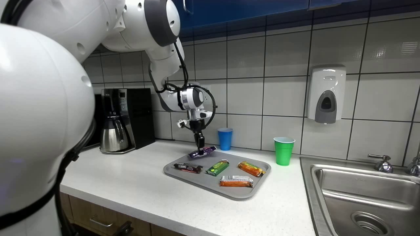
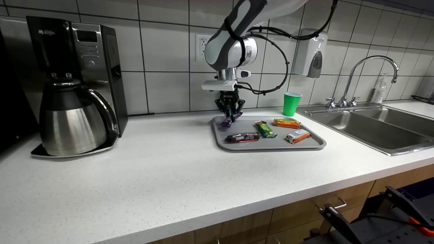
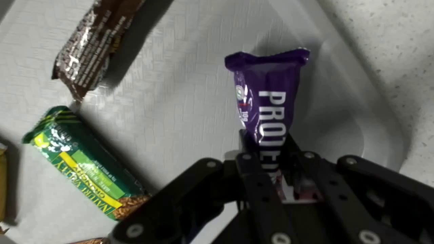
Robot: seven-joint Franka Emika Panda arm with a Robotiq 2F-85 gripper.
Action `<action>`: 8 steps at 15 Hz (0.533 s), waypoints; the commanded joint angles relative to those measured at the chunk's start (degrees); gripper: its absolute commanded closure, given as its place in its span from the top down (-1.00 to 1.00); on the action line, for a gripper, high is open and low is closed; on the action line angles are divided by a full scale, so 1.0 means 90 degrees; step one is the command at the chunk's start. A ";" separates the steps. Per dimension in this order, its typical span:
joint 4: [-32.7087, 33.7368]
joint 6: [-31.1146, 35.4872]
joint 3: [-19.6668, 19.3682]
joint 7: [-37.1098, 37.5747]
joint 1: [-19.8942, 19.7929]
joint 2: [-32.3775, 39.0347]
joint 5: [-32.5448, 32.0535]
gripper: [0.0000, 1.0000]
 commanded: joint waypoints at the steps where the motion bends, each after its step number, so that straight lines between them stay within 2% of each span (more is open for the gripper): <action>1: -0.0410 0.0067 -0.0012 0.0039 0.0081 -0.0478 0.0108 -0.90; 8: -0.0663 0.0273 0.0170 0.0007 0.0211 -0.0725 0.0283 -0.90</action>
